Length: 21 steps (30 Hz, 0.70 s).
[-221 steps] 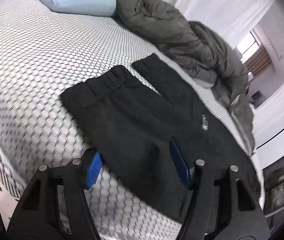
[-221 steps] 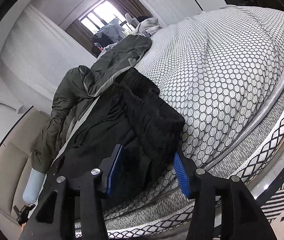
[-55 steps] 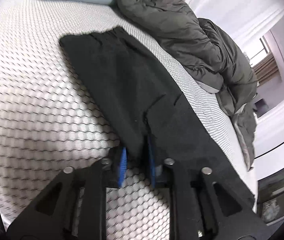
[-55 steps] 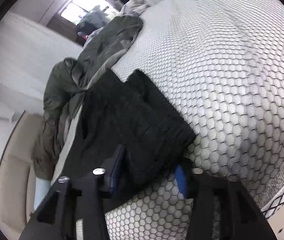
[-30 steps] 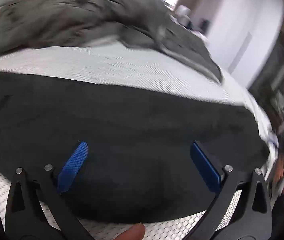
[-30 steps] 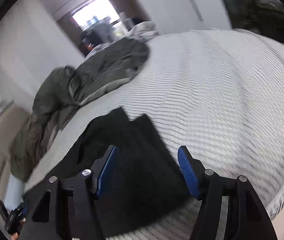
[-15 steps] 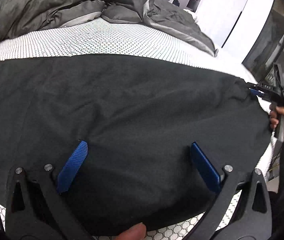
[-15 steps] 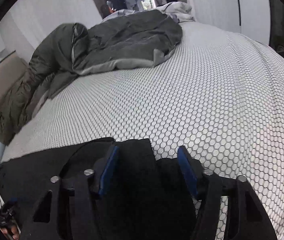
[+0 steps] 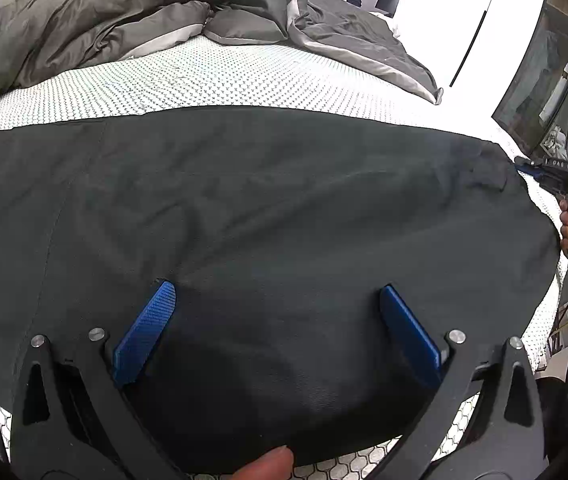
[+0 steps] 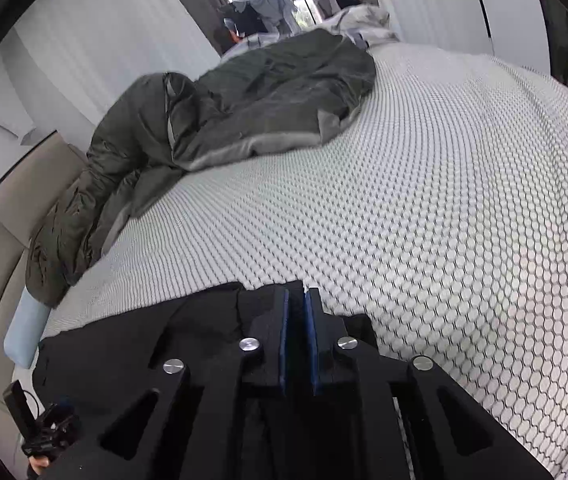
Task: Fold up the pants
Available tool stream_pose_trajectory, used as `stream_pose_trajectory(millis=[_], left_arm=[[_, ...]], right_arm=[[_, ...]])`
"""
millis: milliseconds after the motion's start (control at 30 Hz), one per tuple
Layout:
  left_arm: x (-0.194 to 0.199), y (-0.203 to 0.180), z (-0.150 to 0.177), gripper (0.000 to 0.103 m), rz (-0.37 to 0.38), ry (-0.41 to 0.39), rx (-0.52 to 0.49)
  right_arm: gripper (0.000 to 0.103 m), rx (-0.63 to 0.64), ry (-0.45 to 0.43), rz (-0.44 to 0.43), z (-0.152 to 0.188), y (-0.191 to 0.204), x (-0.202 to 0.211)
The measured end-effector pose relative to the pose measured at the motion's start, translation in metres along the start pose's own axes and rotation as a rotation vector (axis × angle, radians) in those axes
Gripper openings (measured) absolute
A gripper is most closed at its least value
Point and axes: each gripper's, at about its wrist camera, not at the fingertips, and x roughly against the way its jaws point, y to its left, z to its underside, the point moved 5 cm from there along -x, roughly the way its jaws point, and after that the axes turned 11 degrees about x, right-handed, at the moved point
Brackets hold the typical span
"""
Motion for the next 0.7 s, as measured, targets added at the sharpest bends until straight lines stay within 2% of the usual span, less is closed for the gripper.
stream_pose_trajectory(millis=[67, 133, 267, 333, 367, 433, 567, 633, 700], left_arm=[[0.0, 0.0, 0.0, 0.102, -0.001, 0.0, -0.002], [0.0, 0.001, 0.0, 0.102, 0.0, 0.0, -0.002], [0.0, 0.002, -0.001, 0.102, 0.002, 0.001, -0.002], [0.0, 0.002, -0.001, 0.102, 0.0, 0.001, -0.003], [0.0, 0.001, -0.001, 0.102, 0.001, 0.001, -0.002], [0.0, 0.002, -0.001, 0.102, 0.001, 0.001, -0.002], [0.001, 0.003, -0.003, 0.102, 0.01, -0.003, 0.002], [0.006, 0.005, -0.006, 0.102, 0.033, -0.015, 0.026], [0.012, 0.009, -0.011, 0.102, 0.061, -0.025, 0.053]], right_arm=[[0.034, -0.001, 0.037, 0.003, 0.006, -0.002, -0.006], [0.045, -0.009, 0.061, -0.018, 0.011, -0.003, -0.012], [0.046, 0.005, 0.084, -0.049, 0.012, 0.002, -0.02], [0.039, 0.052, 0.092, -0.05, 0.012, 0.011, -0.024], [0.031, 0.11, 0.108, -0.033, 0.013, 0.019, -0.026], [0.022, 0.174, 0.105, -0.03, 0.014, 0.029, -0.023], [0.005, 0.205, 0.022, 0.003, 0.005, 0.036, -0.003], [0.004, 0.184, -0.018, 0.101, -0.001, 0.027, 0.007], [0.004, 0.154, -0.021, 0.174, -0.002, 0.018, 0.005]])
